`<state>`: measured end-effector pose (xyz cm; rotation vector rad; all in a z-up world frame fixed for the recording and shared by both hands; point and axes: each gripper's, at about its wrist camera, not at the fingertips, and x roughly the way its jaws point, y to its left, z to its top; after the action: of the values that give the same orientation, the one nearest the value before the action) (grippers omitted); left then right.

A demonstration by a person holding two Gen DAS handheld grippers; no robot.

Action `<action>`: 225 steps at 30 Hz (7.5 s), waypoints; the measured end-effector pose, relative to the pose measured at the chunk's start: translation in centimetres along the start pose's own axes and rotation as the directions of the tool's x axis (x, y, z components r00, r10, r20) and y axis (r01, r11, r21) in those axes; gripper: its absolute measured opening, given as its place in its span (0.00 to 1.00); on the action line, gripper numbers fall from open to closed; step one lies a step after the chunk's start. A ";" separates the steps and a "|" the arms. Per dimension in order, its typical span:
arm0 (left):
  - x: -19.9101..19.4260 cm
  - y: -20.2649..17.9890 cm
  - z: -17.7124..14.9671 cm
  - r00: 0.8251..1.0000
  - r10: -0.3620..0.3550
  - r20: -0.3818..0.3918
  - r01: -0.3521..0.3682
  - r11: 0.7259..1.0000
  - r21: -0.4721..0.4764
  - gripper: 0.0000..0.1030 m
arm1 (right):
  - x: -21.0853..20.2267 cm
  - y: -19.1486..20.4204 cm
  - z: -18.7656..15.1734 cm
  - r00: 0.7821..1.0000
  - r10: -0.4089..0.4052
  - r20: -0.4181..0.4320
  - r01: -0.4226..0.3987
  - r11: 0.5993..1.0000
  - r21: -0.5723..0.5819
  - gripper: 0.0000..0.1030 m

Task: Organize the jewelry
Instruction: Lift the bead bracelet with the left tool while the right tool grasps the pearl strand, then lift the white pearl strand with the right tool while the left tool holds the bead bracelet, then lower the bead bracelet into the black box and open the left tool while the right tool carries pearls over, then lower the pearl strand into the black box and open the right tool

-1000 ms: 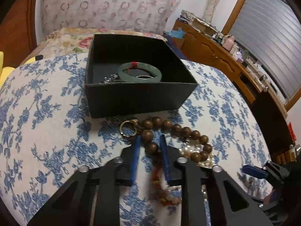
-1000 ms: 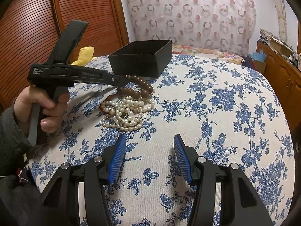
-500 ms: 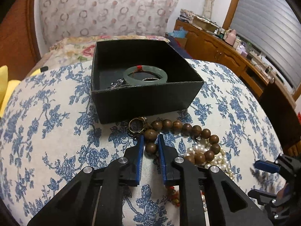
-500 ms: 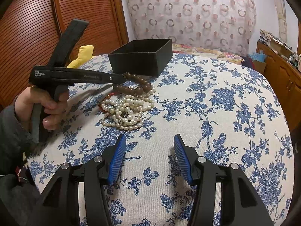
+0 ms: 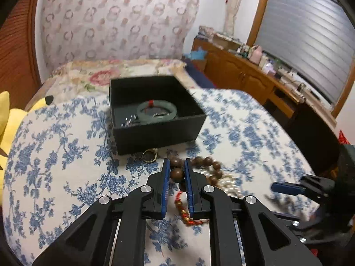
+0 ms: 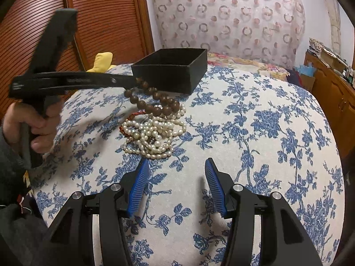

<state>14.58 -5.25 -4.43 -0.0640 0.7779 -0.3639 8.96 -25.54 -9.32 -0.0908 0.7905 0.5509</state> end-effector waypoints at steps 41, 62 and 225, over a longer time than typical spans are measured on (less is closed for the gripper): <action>-7.4 0.5 0.5 0.986 0.000 0.169 -0.001 1.000 0.006 0.12 | 1.1 3.3 4.9 0.999 0.036 0.010 -0.034 0.988 -0.149 0.05; -9.2 1.5 1.3 0.977 0.012 0.211 -0.010 1.000 -0.006 0.12 | -5.7 4.2 11.1 0.981 0.046 0.189 -0.007 0.979 -0.203 0.05; -3.7 5.2 -0.3 0.989 0.125 0.082 -0.125 0.992 -0.011 0.92 | 1.5 -0.6 10.7 0.997 -0.038 0.068 0.044 0.995 -0.088 0.39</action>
<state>13.52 0.93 -3.15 -0.0355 0.6971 -0.2386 17.04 -22.43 -2.88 -0.1703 0.6979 0.5482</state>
